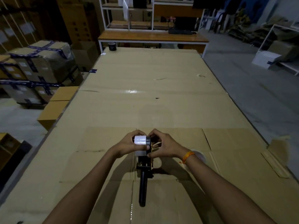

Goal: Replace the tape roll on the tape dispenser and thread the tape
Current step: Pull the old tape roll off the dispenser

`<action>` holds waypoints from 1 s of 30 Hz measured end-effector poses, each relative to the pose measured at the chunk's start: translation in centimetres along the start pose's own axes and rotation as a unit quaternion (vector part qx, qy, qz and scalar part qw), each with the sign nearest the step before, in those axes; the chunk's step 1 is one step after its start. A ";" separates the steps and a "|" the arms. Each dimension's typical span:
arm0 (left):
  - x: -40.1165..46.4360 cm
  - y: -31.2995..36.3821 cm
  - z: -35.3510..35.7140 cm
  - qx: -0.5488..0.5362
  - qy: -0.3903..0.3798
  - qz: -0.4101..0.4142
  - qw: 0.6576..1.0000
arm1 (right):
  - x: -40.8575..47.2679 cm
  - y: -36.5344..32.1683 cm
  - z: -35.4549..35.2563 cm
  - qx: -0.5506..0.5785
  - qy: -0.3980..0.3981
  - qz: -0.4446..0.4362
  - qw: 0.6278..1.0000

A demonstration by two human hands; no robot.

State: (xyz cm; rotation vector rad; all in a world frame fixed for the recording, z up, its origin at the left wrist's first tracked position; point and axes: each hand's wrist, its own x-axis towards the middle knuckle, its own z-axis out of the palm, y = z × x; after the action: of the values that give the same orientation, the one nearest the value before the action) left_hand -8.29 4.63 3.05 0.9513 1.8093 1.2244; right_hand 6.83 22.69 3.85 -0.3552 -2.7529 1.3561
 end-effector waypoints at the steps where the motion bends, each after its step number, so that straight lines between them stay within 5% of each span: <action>1: -0.1 -0.2 0.1 -0.004 0.003 0.002 1.000 | 0.0 0.0 0.0 0.000 -0.004 0.000 1.000; 30: 0.5 1.3 0.6 0.143 -0.018 0.038 0.989 | -1.1 0.2 -1.0 0.064 -0.022 0.003 0.998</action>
State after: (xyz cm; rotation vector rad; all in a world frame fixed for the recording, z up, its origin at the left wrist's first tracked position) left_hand -7.80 5.62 4.05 1.2039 1.9685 1.0015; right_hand 8.13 23.34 4.33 -0.3303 -2.6823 1.5505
